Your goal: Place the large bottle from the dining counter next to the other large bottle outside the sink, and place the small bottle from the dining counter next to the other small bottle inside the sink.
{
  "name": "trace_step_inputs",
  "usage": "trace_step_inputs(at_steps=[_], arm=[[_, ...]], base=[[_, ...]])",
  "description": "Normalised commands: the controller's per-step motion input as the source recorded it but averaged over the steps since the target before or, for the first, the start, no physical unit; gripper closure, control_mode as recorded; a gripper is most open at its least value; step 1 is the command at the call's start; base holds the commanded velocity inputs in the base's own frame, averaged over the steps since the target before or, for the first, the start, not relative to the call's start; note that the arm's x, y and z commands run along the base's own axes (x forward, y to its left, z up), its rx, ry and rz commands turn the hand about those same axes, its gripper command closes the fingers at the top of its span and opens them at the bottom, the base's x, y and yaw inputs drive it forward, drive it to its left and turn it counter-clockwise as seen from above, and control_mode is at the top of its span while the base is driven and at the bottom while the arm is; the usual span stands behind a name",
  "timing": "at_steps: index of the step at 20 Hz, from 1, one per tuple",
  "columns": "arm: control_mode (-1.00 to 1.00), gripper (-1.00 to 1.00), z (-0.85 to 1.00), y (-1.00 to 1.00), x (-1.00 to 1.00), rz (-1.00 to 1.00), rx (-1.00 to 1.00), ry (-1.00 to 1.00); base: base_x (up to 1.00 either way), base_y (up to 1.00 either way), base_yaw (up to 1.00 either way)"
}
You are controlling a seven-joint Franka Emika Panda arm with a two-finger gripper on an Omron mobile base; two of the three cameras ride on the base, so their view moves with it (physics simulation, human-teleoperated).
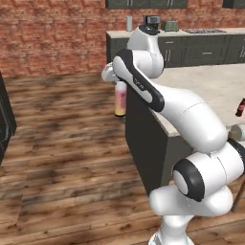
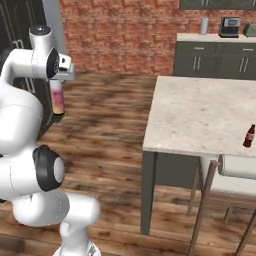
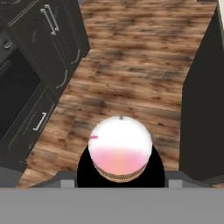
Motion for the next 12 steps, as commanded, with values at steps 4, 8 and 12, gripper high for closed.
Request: trace_step_inputs(at_steps=[4, 8, 12], arm=[[1.00, 1.00, 0.00, 0.00, 0.00, 0.00, 0.00, 0.00], [1.00, 1.00, 0.00, 0.00, 0.00, 0.00, 0.00, 0.00], [1.00, 1.00, 0.00, 0.00, 0.00, 0.00, 0.00, 0.00]], base=[[1.00, 0.44, -0.04], [1.00, 0.32, -0.02], [1.00, 0.45, -0.05]])
